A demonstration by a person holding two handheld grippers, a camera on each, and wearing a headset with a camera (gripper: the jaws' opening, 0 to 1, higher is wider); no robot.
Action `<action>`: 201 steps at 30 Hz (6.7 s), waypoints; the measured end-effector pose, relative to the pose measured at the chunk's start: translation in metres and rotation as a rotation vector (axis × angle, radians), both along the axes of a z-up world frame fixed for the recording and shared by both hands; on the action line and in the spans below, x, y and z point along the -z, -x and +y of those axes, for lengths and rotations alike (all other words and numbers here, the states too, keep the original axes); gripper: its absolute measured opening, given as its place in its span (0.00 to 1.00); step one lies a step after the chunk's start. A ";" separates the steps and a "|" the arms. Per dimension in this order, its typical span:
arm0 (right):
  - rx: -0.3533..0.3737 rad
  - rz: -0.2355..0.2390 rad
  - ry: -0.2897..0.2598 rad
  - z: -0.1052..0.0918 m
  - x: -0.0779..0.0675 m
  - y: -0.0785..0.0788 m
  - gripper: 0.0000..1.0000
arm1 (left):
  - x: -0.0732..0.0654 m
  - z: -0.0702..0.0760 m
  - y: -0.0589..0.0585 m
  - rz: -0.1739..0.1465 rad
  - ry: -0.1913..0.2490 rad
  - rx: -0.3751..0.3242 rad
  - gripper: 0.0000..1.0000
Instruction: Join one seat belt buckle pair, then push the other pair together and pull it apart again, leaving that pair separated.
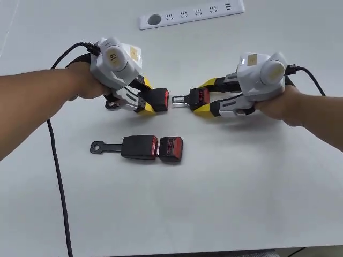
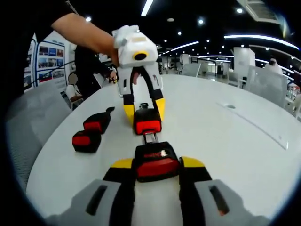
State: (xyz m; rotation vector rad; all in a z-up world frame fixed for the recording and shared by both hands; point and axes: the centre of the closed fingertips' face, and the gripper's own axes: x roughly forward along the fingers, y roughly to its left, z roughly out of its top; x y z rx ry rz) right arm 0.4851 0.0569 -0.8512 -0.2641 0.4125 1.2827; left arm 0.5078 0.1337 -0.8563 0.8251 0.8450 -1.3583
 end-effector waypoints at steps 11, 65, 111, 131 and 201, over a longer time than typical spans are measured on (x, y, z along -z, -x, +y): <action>-0.011 -0.013 0.042 0.005 -0.001 -0.001 0.35 | 0.000 0.000 0.000 -0.002 -0.010 0.016 0.35; 0.003 0.029 0.203 0.038 0.001 -0.014 0.34 | 0.002 -0.002 0.002 -0.007 -0.092 0.107 0.34; -0.004 0.029 0.242 0.028 0.002 -0.014 0.35 | 0.001 0.004 0.006 -0.004 -0.092 0.090 0.34; -0.009 0.025 0.249 -0.003 0.003 -0.002 0.36 | 0.003 0.003 0.005 0.002 -0.071 0.073 0.35; 0.562 -0.043 0.111 -0.091 -0.062 0.007 0.91 | -0.105 0.047 0.024 -0.098 0.411 -0.690 0.93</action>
